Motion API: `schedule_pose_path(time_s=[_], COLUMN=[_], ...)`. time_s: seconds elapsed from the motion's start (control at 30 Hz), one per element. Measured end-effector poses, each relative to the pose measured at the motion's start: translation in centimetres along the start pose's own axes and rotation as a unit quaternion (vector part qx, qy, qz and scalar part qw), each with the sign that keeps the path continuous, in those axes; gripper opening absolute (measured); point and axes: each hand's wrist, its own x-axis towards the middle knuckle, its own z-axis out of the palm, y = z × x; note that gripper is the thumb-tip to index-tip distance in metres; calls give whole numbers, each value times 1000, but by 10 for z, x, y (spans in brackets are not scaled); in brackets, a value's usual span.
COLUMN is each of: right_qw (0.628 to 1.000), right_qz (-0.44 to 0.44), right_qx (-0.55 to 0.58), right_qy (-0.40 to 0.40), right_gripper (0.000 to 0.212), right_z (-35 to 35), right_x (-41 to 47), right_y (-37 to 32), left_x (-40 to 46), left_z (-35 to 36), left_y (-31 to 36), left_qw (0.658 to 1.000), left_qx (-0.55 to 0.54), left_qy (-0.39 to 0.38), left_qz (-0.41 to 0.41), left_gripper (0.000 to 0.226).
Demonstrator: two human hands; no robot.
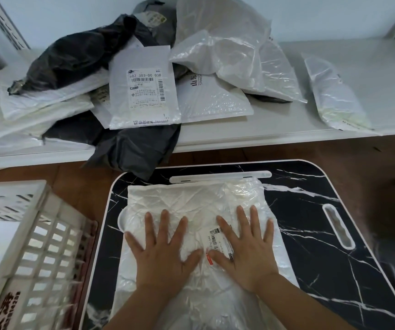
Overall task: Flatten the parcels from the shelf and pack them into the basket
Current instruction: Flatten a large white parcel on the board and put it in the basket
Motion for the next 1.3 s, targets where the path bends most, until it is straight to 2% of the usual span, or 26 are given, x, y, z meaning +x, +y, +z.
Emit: schedule_pose_path(time_s=[0.13, 0.27, 0.43, 0.57, 0.7, 0.8, 0.93, 1.03, 1.17, 1.3], right_qw=[998, 999, 999, 1000, 997, 990, 983, 985, 992, 993], right_qz=[4, -31, -22, 2, -2, -11, -37, -31, -41, -60], right_qx=[61, 33, -21, 1, -17, 9, 54, 64, 55, 28], right_qy=[26, 6, -31, -12, -79, -139, -169, -160, -108, -101], right_gripper=[73, 71, 67, 68, 66, 70, 80, 79, 76, 81], right_z=[-16, -12, -5, -4, -12, -26, -35, -36, -32, -18], right_x=[23, 53, 61, 64, 60, 37, -15, -41, -69, -85], right_y=[-15, -31, -32, -33, -36, -40, -37, -32, -36, -42], left_x=[12, 33, 41, 43, 41, 40, 32, 10, -38, -83], left_z=[-12, -17, -7, -6, -9, -12, -23, -32, -34, -17], left_y=[-6, -20, -19, -17, -15, -15, -12, -11, -13, -17], left_qw=[999, 999, 1000, 1000, 1000, 1000, 1000, 1000, 999, 998], left_qx=[-21, -12, 5, -5, -9, 3, 21, -16, -21, -24], left_qy=[34, 42, 26, 17, 11, -10, -18, -24, -26, -54], left_qz=[17, -6, -14, -15, -26, -25, -15, 2, 38, 24], left_gripper=[68, 73, 70, 67, 69, 73, 78, 80, 67, 70])
